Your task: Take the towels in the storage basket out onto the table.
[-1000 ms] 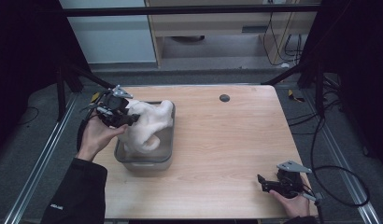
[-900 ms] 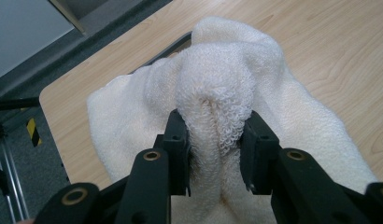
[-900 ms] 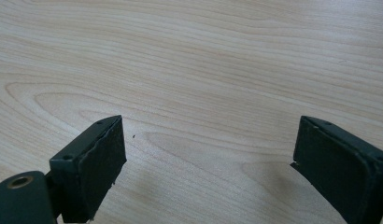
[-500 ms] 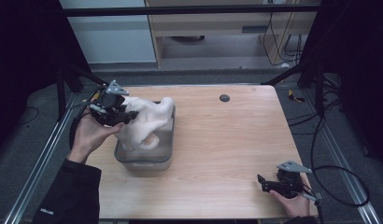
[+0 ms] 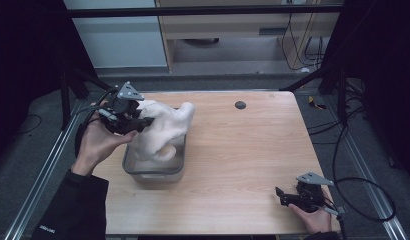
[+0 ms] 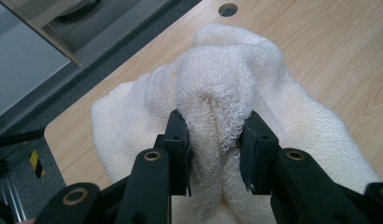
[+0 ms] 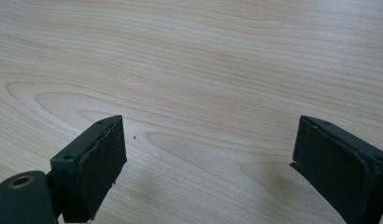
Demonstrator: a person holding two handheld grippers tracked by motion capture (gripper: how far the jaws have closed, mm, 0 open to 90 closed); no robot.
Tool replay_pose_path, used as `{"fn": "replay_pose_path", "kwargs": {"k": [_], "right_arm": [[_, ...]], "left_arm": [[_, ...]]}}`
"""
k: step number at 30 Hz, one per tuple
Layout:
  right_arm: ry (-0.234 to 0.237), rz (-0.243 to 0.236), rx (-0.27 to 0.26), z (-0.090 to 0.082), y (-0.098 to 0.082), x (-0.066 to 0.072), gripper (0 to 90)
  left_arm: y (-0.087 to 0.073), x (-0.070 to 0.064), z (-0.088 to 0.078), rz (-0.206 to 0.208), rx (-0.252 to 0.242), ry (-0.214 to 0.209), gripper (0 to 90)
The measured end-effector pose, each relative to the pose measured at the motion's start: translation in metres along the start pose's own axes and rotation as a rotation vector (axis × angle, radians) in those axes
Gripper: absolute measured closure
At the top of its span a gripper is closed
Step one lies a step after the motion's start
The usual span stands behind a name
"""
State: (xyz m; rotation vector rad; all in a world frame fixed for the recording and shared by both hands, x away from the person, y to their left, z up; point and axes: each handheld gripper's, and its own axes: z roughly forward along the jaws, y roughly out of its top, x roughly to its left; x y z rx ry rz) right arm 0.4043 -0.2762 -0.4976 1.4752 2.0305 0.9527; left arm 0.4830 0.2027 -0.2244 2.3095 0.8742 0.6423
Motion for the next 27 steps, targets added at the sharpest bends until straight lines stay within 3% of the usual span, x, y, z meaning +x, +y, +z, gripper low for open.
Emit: {"fn": "replay_pose_path", "kwargs": {"k": [12, 27], "right_arm": [[0.001, -0.001, -0.003, 0.0, 0.0, 0.0, 9.7], [0.0, -0.005, -0.011, -0.001, 0.0, -0.001, 9.9]], "left_arm": [[0.016, -0.016, -0.003, 0.038, -0.008, -0.021, 67.1], [0.047, -0.05, -0.003, 0.125, -0.025, -0.069, 67.1]]}}
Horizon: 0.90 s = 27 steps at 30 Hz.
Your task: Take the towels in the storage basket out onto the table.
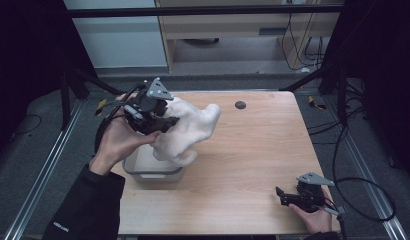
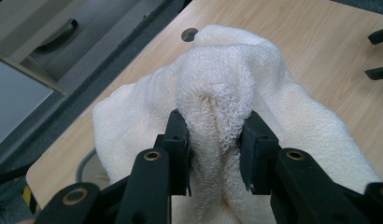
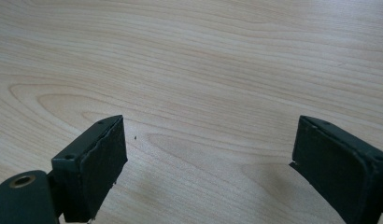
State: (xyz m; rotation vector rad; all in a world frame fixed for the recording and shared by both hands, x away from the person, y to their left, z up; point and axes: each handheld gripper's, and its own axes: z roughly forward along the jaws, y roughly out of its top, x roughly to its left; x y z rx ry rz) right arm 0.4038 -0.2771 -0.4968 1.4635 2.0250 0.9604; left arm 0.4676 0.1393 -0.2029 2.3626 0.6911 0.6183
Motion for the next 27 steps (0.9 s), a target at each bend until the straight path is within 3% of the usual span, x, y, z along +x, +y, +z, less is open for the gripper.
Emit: {"fn": "replay_pose_path", "kwargs": {"k": [12, 27], "right_arm": [[0.006, 0.018, -0.002, -0.002, 0.0, 0.0, 10.0], [0.002, 0.005, -0.009, -0.002, -0.001, 0.0, 9.9]], "left_arm": [[0.023, -0.019, 0.014, 0.04, -0.006, -0.037, 67.1], [0.043, -0.036, 0.03, 0.067, -0.028, -0.069, 67.0]]}}
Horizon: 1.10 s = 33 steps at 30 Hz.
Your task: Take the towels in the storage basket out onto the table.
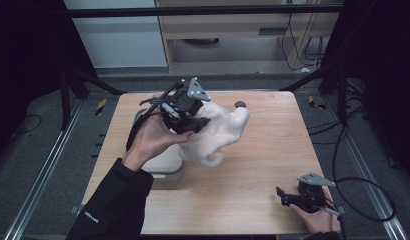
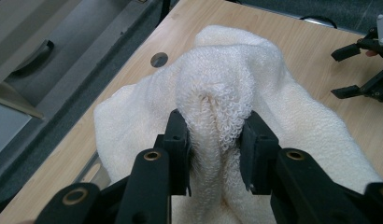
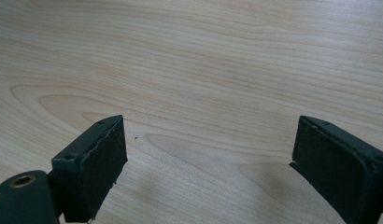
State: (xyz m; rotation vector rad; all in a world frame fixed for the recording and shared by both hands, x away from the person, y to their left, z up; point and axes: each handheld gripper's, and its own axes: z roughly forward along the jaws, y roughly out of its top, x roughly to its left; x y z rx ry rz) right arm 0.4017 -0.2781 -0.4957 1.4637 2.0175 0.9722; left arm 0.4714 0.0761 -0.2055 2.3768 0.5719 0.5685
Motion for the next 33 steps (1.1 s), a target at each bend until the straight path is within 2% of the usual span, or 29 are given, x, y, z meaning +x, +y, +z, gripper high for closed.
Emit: {"fn": "replay_pose_path", "kwargs": {"k": [7, 10, 14, 24, 30, 33], "right_arm": [[-0.001, 0.004, -0.008, -0.001, -0.001, 0.0, 9.8], [-0.006, -0.009, -0.015, -0.001, -0.001, -0.001, 9.7], [-0.004, 0.0, -0.017, -0.001, -0.001, -0.001, 9.8], [-0.013, -0.005, -0.021, 0.0, -0.002, -0.002, 9.8], [-0.013, -0.008, -0.022, 0.0, -0.002, -0.002, 9.8], [-0.014, -0.009, -0.025, 0.0, -0.002, -0.002, 9.8]], "left_arm": [[0.009, -0.01, 0.018, 0.026, 0.011, -0.027, 67.0], [0.011, -0.014, 0.027, 0.026, 0.009, -0.039, 67.1], [0.013, -0.017, 0.035, 0.031, 0.008, -0.049, 67.0], [0.015, -0.022, 0.059, 0.026, 0.011, -0.07, 67.0], [0.013, -0.024, 0.078, 0.02, 0.011, -0.086, 67.0], [0.011, -0.025, 0.091, 0.017, 0.028, -0.099, 67.0]]}}
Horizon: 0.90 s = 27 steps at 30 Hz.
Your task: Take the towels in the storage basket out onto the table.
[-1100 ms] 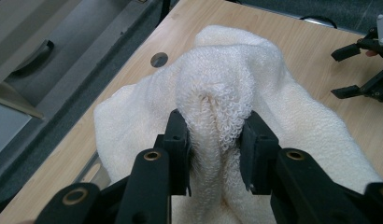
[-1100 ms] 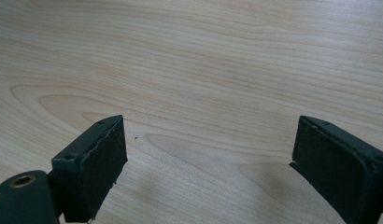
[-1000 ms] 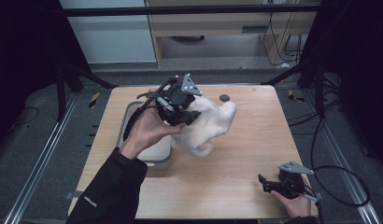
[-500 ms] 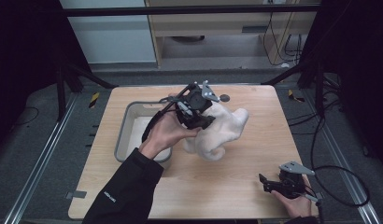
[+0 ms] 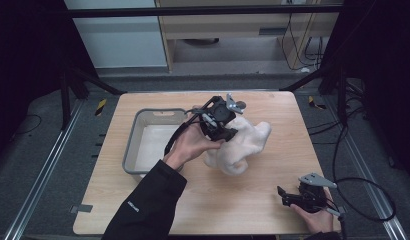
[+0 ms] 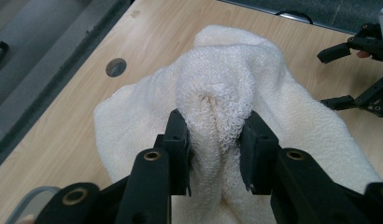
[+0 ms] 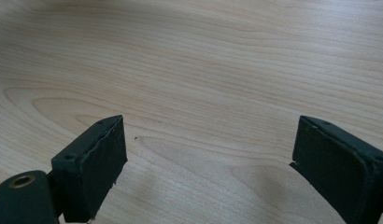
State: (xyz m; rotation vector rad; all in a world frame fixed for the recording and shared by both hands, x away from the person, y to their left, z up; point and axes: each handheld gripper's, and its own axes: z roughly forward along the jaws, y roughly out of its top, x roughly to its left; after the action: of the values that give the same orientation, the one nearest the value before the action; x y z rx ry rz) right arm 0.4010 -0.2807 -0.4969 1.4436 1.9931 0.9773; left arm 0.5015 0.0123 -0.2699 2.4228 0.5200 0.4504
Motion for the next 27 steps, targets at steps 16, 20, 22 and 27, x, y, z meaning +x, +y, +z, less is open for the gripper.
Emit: {"fn": "replay_pose_path", "kwargs": {"k": [16, 20, 22, 27], "right_arm": [[-0.004, 0.001, -0.001, 0.0, 0.0, 0.0, 9.7], [-0.004, 0.001, -0.001, 0.0, 0.0, 0.0, 9.7], [-0.006, -0.002, -0.001, 0.0, 0.0, 0.0, 9.7], [-0.004, -0.002, 0.002, 0.0, 0.0, 0.0, 9.7]], "left_arm": [[-0.022, 0.003, 0.047, -0.029, 0.051, -0.039, 66.8], [-0.026, 0.002, 0.056, -0.037, 0.055, -0.044, 66.6], [-0.027, 0.001, 0.06, -0.038, 0.06, -0.052, 66.6], [-0.031, -0.003, 0.071, -0.034, 0.066, -0.069, 66.2]]}}
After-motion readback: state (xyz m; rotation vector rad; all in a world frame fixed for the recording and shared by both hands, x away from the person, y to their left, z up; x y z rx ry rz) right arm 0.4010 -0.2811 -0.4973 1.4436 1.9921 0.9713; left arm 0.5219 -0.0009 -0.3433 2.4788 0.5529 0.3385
